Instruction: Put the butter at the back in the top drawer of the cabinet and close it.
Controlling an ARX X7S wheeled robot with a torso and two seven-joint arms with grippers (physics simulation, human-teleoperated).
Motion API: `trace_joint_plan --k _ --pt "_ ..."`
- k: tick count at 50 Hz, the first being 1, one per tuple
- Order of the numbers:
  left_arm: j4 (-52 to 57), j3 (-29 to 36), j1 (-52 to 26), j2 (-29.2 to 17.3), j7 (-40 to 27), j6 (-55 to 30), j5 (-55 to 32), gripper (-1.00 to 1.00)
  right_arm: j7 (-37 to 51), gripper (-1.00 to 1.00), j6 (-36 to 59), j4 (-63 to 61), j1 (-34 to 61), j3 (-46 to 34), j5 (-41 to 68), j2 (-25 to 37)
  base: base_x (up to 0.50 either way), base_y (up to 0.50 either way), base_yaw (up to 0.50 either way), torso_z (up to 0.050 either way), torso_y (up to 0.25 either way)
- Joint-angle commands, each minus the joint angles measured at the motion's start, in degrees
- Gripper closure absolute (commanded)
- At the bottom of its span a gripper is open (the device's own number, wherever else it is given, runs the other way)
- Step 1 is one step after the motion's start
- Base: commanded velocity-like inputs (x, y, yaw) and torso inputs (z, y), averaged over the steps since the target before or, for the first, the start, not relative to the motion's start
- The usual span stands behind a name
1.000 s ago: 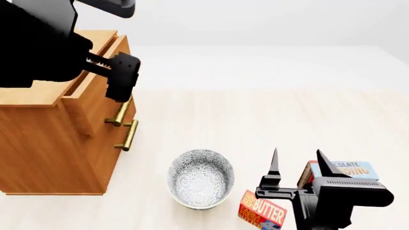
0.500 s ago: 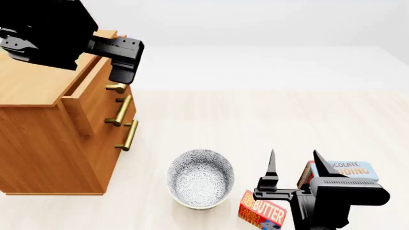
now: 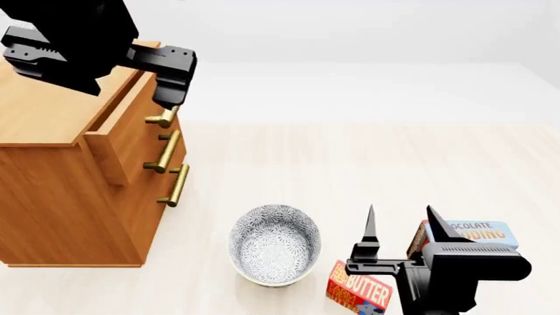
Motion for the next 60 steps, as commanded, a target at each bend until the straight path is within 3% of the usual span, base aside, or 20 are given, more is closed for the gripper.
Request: trace_joint_plan --k 1,16,32,39,60 --pt "-2.9 9.6 0.4 4.6 13.3 0.3 5.9 -1.00 0.0 -1.00 -0.1 0.1 0.1 -0.3 0.2 0.3 0.00 0.00 0.00 0.000 0.000" --pt "-3.6 7.4 3.1 4.6 13.9 0.9 9.0 -1.00 0.3 -1.00 0.0 -0.2 0.1 -0.4 0.5 0.6 0.00 0.00 0.00 0.000 0.000" --pt "-3.8 14.8 5.4 4.6 14.4 4.1 2.7 -1.00 0.4 -1.00 -0.1 0.0 0.3 -0.7 0.7 0.9 0.00 0.00 0.00 0.000 0.000" --pt "-3.8 13.1 6.8 4.7 13.3 4.7 3.8 -1.00 0.5 -1.00 -0.1 -0.2 0.2 -0.7 0.9 1.1 0.00 0.00 0.00 0.000 0.000" --pt "-3.8 25.9 9.7 4.7 14.1 8.5 -6.5 -1.00 0.7 -1.00 -0.3 0.1 0.5 -1.1 1.1 1.4 0.00 0.00 0.00 0.000 0.000"
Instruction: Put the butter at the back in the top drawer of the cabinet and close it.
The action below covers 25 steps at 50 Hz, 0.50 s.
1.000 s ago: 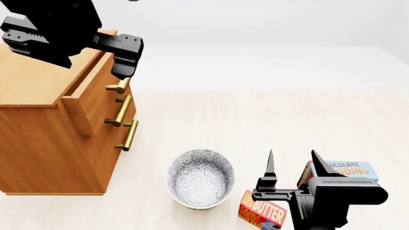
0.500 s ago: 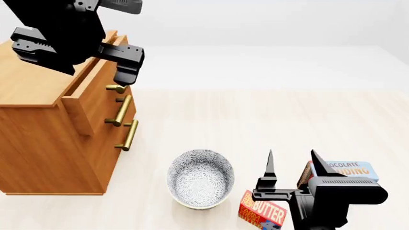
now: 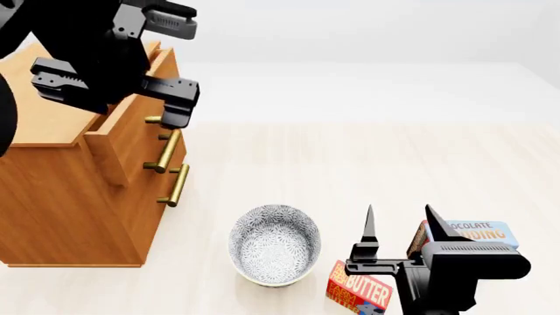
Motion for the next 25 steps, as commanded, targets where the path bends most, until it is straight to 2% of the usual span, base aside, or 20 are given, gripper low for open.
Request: trace_joint_plan --k 1,25 --pt "0.0 5.8 1.3 0.0 -0.4 1.8 -5.0 -1.00 0.1 -1.00 -0.1 0.2 0.1 -0.2 0.1 0.2 0.00 0.00 0.00 0.000 0.000" --pt "0.0 10.2 2.6 0.0 -2.6 3.4 -9.7 -1.00 0.4 -1.00 -0.6 0.4 0.2 -0.7 0.1 0.5 0.00 0.00 0.00 0.000 0.000"
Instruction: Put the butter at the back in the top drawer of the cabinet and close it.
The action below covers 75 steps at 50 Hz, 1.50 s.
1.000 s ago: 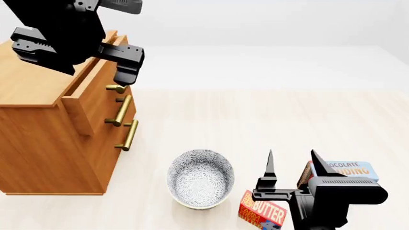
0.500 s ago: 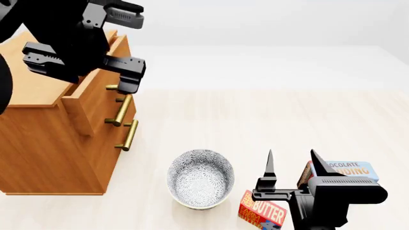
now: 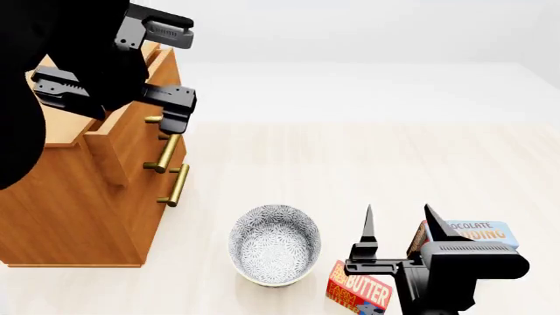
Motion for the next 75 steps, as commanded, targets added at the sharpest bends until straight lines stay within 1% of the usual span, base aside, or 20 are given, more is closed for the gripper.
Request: trace_joint_plan --k 1,5,16,32,46,55,75 --pt "0.0 1.8 0.6 0.0 -1.1 0.8 -1.9 -1.00 0.1 -1.00 -0.2 0.1 0.0 -0.2 0.0 0.2 0.00 0.00 0.00 0.000 0.000" --pt "0.0 2.1 0.5 0.0 -1.4 0.8 -2.2 -1.00 0.2 -1.00 -0.2 0.1 0.1 -0.3 0.1 0.2 0.00 0.00 0.00 0.000 0.000" --pt "0.0 5.9 0.5 0.0 -1.3 1.6 -5.3 -1.00 0.3 -1.00 -0.3 0.1 0.1 -0.5 0.2 0.4 0.00 0.00 0.00 0.000 0.000" --pt "0.0 14.1 1.3 0.0 -1.4 3.3 -13.1 -1.00 0.5 -1.00 -0.4 0.0 -0.1 -0.6 0.4 0.7 0.00 0.00 0.00 0.000 0.000" --pt "0.0 19.4 2.8 0.0 0.0 4.8 -17.6 -1.00 0.7 -1.00 -0.3 -0.1 0.0 -0.9 0.5 1.0 0.00 0.00 0.00 0.000 0.000" --pt "0.0 19.9 3.7 -0.1 -0.3 5.6 -18.7 -1.00 0.8 -1.00 -0.4 -0.1 0.0 -1.1 0.5 1.1 0.00 0.00 0.00 0.000 0.000" --pt "0.0 20.0 5.2 -0.9 -4.3 6.3 -21.2 -1.00 1.0 -1.00 -0.5 -0.1 0.1 -1.5 0.6 1.4 0.00 0.00 0.00 0.000 0.000"
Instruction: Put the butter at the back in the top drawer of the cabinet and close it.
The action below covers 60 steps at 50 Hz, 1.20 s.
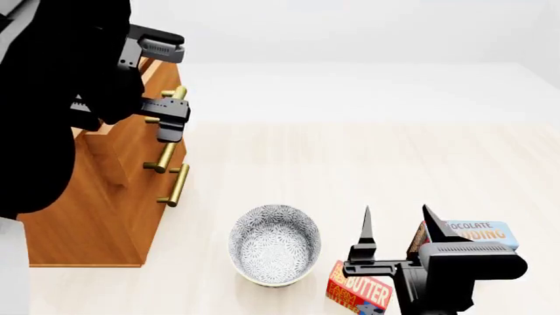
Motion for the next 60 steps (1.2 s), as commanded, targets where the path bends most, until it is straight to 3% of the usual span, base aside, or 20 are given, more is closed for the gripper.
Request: trace_joint_plan --k 1,22,30,40,60 --pt "0.0 0.3 1.1 -0.4 -1.9 0.5 -1.5 -1.00 0.1 -1.00 0.0 -0.1 0.0 -0.2 0.1 0.2 0.00 0.00 0.00 0.000 0.000" --pt "0.0 0.3 2.7 -0.3 2.3 -0.3 -1.6 -1.00 0.3 -1.00 -0.4 0.3 0.2 -0.6 0.1 0.4 0.00 0.00 0.00 0.000 0.000" --pt "0.0 -0.9 2.4 0.6 12.3 -1.9 1.1 -1.00 0.3 -1.00 -0.6 0.7 0.4 -0.6 0.3 0.5 0.00 0.00 0.00 0.000 0.000" --pt "0.0 -6.1 1.8 0.6 18.4 -3.1 4.9 -1.00 0.4 -1.00 -0.3 0.4 0.4 -0.7 0.5 0.7 0.00 0.00 0.00 0.000 0.000" --pt "0.0 -14.8 2.0 0.6 16.7 -3.3 8.8 -1.00 0.7 -1.00 -0.3 0.1 0.4 -0.8 0.8 1.0 0.00 0.00 0.00 0.000 0.000"
